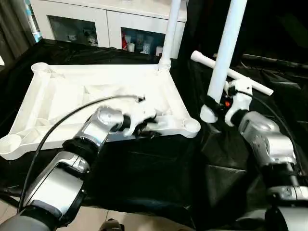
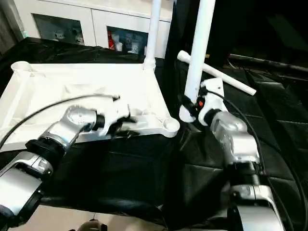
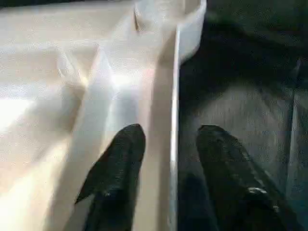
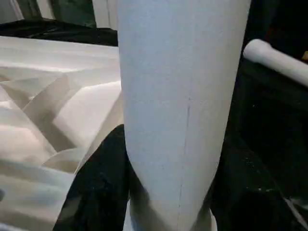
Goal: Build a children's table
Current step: Insert table leg to table base
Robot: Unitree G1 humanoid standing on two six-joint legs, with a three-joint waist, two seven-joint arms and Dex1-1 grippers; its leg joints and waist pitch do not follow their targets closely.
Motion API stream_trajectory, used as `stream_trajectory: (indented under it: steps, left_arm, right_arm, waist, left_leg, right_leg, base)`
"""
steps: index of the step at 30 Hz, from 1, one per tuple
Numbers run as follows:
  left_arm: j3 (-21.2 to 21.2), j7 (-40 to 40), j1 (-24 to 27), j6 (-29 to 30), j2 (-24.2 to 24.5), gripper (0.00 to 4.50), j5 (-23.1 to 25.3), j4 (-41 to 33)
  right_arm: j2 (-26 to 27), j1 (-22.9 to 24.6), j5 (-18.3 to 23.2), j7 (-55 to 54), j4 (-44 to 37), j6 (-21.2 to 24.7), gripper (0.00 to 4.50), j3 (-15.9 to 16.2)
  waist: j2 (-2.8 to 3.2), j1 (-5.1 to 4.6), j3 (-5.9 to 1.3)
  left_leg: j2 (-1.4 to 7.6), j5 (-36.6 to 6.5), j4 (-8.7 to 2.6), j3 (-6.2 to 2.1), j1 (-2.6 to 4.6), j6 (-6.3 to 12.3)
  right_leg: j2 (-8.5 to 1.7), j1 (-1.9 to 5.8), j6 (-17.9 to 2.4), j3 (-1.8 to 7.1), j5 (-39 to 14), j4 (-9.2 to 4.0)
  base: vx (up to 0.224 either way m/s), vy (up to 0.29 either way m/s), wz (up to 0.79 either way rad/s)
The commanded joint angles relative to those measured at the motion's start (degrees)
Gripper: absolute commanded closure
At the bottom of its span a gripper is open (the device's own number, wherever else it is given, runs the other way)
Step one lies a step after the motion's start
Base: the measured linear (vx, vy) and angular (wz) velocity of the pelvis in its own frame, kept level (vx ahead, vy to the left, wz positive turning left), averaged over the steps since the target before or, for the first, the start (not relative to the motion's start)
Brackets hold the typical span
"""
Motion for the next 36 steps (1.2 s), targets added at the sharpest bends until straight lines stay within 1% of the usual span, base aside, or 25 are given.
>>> stream_trajectory:
  steps: [1, 2, 3, 5, 7, 8, 10, 11, 13, 14, 16, 17, 18, 20, 21, 23, 24, 25, 26, 29, 30, 31, 32, 34, 36]
  left_arm:
    - [-0.3, -0.7, -1.8, -0.7, -0.5, 2.68, 1.0, 1.2]
    - [-0.2, -0.7, -2.0, -0.8, -0.6, 2.79, 1.1, 1.7]
    - [0.1, -1.1, -2.4, -0.9, -0.9, 2.91, 1.1, 2.8]
    - [0.9, -0.9, -3.1, -1.9, -1.3, 3.00, 1.4, 4.9]
    - [1.5, -0.9, -3.6, -2.6, -1.7, 3.24, 1.4, 6.2]
    - [1.9, -1.4, -3.8, -2.5, -1.8, 3.30, 1.0, 6.6]
    - [2.1, -2.4, -3.9, -2.2, -2.0, 3.44, 0.6, 6.9]
    - [2.2, -2.6, -3.9, -2.3, -2.1, 3.67, 0.7, 7.1]
    - [2.2, -3.0, -3.7, -2.3, -2.1, 3.73, 0.7, 7.1]
    - [2.3, -3.4, -3.7, -2.2, -2.2, 3.90, 0.6, 7.4]
    - [3.0, -3.9, -3.9, -2.0, -2.4, 3.90, 0.2, 7.8]
    - [3.2, -4.4, -4.0, -1.9, -2.5, 4.12, 0.1, 8.2]
    - [3.2, -5.0, -3.9, -2.0, -2.4, 4.19, 0.3, 8.5]
    - [3.0, -6.2, -3.5, -1.7, -2.1, 4.34, 0.6, 8.6]
    - [2.9, -6.8, -3.1, -1.7, -1.8, 4.43, 0.9, 8.4]
    - [2.6, -8.0, -1.9, -1.3, -1.1, 4.48, 1.4, 7.3]
    - [2.4, -9.0, -1.1, -0.8, -0.7, 4.50, 1.4, 5.9]
    - [2.1, -11.0, -0.1, 0.6, -0.1, 4.50, 1.0, 3.7]
    - [2.1, -11.0, -0.1, 0.6, -0.1, 4.50, 1.0, 3.7]
    - [1.2, -15.3, 3.5, 4.6, 1.6, 4.50, 0.4, -4.0]
    - [1.2, -14.7, 3.8, 4.4, 1.7, 4.50, 0.6, -4.4]
    - [1.2, -14.5, 3.8, 4.3, 1.6, 4.50, 0.7, -4.5]
    - [1.5, -13.7, 4.2, 4.4, 1.6, 4.50, 0.7, -5.0]
    - [1.6, -13.3, 4.6, 4.8, 1.6, 4.50, 0.8, -5.7]
    - [1.3, -13.5, 6.1, 6.6, 2.1, 4.50, 1.1, -9.6]
  right_arm:
    - [-0.8, -0.2, 0.1, 0.3, -1.7, 0.1, 2.63, -0.6]
    - [-0.8, -0.2, 0.1, 0.3, -1.7, 0.2, 2.63, -0.6]
    - [-0.9, 0.0, 0.2, 0.4, -2.0, 0.3, 2.63, -0.7]
    - [-0.9, 0.2, 0.2, 0.5, -2.3, 0.3, 2.63, -0.7]
    - [-0.9, 0.3, 0.2, 0.6, -2.5, 0.4, 2.63, -0.7]
    - [-0.9, 0.3, 0.3, 0.7, -2.7, 0.6, 2.63, -0.6]
    - [-0.9, 0.3, 0.3, 1.1, -2.8, 0.7, 2.63, -0.4]
    - [-0.9, 0.2, 0.3, 1.4, -2.7, 0.7, 2.63, -0.2]
    - [-0.9, 0.1, 0.1, 1.8, -2.6, 0.7, 2.63, 0.1]
    - [-0.9, 0.1, 0.1, 2.0, -2.7, 0.7, 2.63, 0.2]
    - [-1.0, 0.2, 0.2, 2.4, -2.9, 0.9, 2.63, 0.3]
    - [-1.1, 0.2, 0.3, 3.0, -3.0, 1.1, 2.63, 0.5]
    - [-1.3, 0.3, 0.7, 4.2, -3.4, 1.8, 2.63, 0.9]
    - [-1.8, 0.8, 1.1, 6.2, -4.3, 2.7, 2.63, 1.8]
    - [-2.1, 1.3, 1.5, 7.5, -5.1, 3.4, 2.63, 2.3]
    - [-2.4, 2.3, 4.1, 10.7, -7.5, 6.1, 2.63, 2.5]
    - [-2.8, 3.1, 5.5, 12.7, -9.1, 7.7, 2.63, 2.8]
    - [-3.6, 4.1, 6.6, 15.0, -10.9, 8.9, 2.63, 3.5]
    - [-3.6, 4.1, 6.6, 15.0, -10.9, 8.9, 2.63, 3.5]
    - [-5.5, 6.7, 7.1, 18.9, -13.4, 10.7, 2.63, 5.0]
    - [-5.5, 6.8, 6.6, 18.7, -12.9, 10.4, 2.63, 4.9]
    - [-5.5, 6.8, 6.5, 18.6, -12.7, 10.4, 2.63, 4.9]
    - [-5.3, 6.7, 5.7, 18.1, -11.7, 9.7, 2.63, 4.8]
    - [-5.1, 6.7, 5.6, 17.8, -11.3, 9.6, 2.63, 4.7]
    - [-4.6, 6.3, 5.3, 16.6, -9.8, 8.3, 2.63, 4.3]
  waist:
    - [0.94, 0.09, -5.10]
    - [0.89, 0.02, -5.02]
    - [1.56, 0.11, -5.04]
    - [1.22, 0.00, -5.07]
    - [1.19, 0.02, -5.09]
    - [1.01, -0.01, -5.08]
    - [1.13, 0.02, -5.07]
    - [0.80, -0.05, -5.02]
    - [1.01, 0.02, -5.05]
    - [1.01, 0.00, -5.02]
    - [1.02, -0.03, -5.03]
    - [0.71, -0.04, -5.02]
    - [0.88, 0.03, -5.04]
    - [0.83, 0.06, -5.02]
    - [1.03, 0.06, -5.06]
    - [0.91, 0.14, -5.04]
    - [0.97, 0.13, -4.96]
    - [0.69, 0.23, -5.05]
    - [0.87, 0.13, -4.94]
    - [0.48, 0.17, -4.65]
    - [0.79, 0.16, -4.44]
    - [0.77, 0.07, -4.37]
    - [0.64, 0.09, -4.21]
    - [0.67, 0.07, -3.92]
    - [0.70, -0.04, -3.97]
  left_leg:
    - [2.83, -7.3, -3.75, -1.14, 1.36, -0.48]
    - [2.69, -7.3, -3.73, -1.06, 1.29, -0.28]
    - [2.73, -7.6, -3.72, -1.15, 1.36, -0.33]
    - [2.62, -7.8, -3.67, -1.07, 1.34, -0.06]
    - [2.64, -7.7, -3.65, -1.10, 1.31, 0.13]
    - [2.71, -7.8, -3.68, -1.11, 1.29, 0.22]
    - [2.75, -7.5, -3.67, -1.13, 1.29, 0.40]
    - [2.71, -7.6, -3.67, -1.05, 1.29, 0.55]
    - [2.80, -7.6, -3.67, -1.10, 1.32, 0.69]
    - [2.80, -7.5, -3.67, -1.09, 1.32, 0.75]
    - [2.75, -7.5, -3.64, -1.06, 1.33, 0.90]
    - [2.76, -7.5, -3.65, -1.05, 1.28, 0.96]
    - [2.75, -7.3, -3.63, -1.06, 1.27, 1.07]
    - [2.86, -6.5, -3.70, -1.17, 1.16, 1.71]
    - [2.87, -6.6, -3.69, -1.18, 1.23, 1.77]
    - [2.97, -6.8, -3.69, -1.19, 1.26, 2.09]
    - [3.03, -7.2, -3.74, -1.18, 1.31, 2.23]
    - [3.17, -7.0, -3.74, -1.23, 1.29, 2.31]
    - [3.16, -6.7, -3.77, -1.21, 1.20, 2.42]
    - [3.19, -8.5, -3.89, -1.09, 1.46, 1.68]
    - [3.31, -9.6, -3.99, -1.11, 1.50, 1.15]
    - [3.24, -10.2, -4.03, -1.11, 1.54, 0.84]
    - [3.05, -12.0, -4.01, -1.12, 1.80, -0.03]
    - [3.01, -13.5, -4.14, -1.22, 2.04, -0.46]
    - [3.20, -14.6, -4.34, -1.47, 2.27, -1.11]
  right_leg:
    - [-6.01, 3.86, -10.9, 3.77, -4.4, -3.93]
    - [-5.89, 3.81, -11.0, 3.76, -4.5, -4.06]
    - [-6.02, 3.84, -11.2, 3.78, -4.4, -4.01]
    - [-5.93, 3.95, -11.4, 3.77, -4.2, -4.14]
    - [-5.96, 3.99, -11.7, 3.75, -4.1, -4.12]
    - [-6.03, 4.05, -11.8, 3.73, -4.2, -4.13]
    - [-6.08, 4.04, -12.0, 3.73, -4.2, -4.07]
    - [-6.02, 3.99, -12.0, 3.71, -4.5, -4.19]
    - [-6.13, 3.97, -12.1, 3.71, -4.7, -4.10]
    - [-6.14, 3.97, -12.1, 3.73, -4.7, -4.13]
    - [-6.06, 3.93, -12.3, 3.72, -4.5, -4.13]
    - [-6.11, 4.02, -12.2, 3.71, -4.6, -4.16]
    - [-6.16, 4.02, -12.3, 3.71, -4.7, -4.10]
    - [-6.11, 4.12, -12.1, 3.72, -3.4, -3.94]
    - [-6.11, 4.10, -12.2, 3.70, -3.3, -3.91]
    - [-6.19, 4.21, -12.5, 3.75, -2.5, -3.89]
    - [-6.24, 4.06, -12.6, 3.74, -2.9, -3.96]
    - [-6.39, 4.40, -12.7, 3.75, -2.7, -3.78]
    - [-6.35, 4.11, -12.6, 3.75, -3.0, -3.89]
    - [-6.46, 3.94, -12.2, 3.72, -7.4, -4.50]
    - [-6.52, 3.71, -11.7, 3.77, -10.0, -4.73]
    - [-6.49, 3.64, -11.3, 3.74, -11.5, -4.93]
    - [-6.60, 3.48, -9.8, 3.71, -16.7, -5.53]
    - [-6.63, 3.25, -8.3, 3.65, -21.5, -6.23]
    - [-6.72, 3.25, -7.6, 3.61, -23.3, -6.29]
  base:
    - [0.000, 0.000, 0.00]
    - [0.000, 0.000, 0.00]
    - [0.000, 0.000, 0.00]
    - [0.000, 0.000, 0.00]
    - [0.000, 0.000, 0.00]
    - [0.000, 0.000, 0.00]
    - [0.000, 0.000, 0.00]
    - [0.000, 0.000, 0.00]
    - [0.000, 0.000, 0.00]
    - [0.000, 0.000, 0.00]
    - [0.000, 0.000, 0.00]
    - [0.000, 0.000, 0.00]
    - [0.000, 0.000, 0.00]
    - [0.000, 0.000, 0.00]
    - [0.000, 0.000, 0.00]
    - [0.000, 0.000, 0.00]
    - [0.000, 0.000, 0.00]
    - [0.000, 0.000, 0.00]
    - [0.000, 0.000, 0.00]
    - [0.000, 0.000, 0.00]
    - [0.000, 0.000, 0.00]
    - [0.000, 0.000, 0.00]
    - [0.000, 0.000, 0.00]
    - [0.000, 0.000, 0.00]
    - [0.000, 0.000, 0.00]
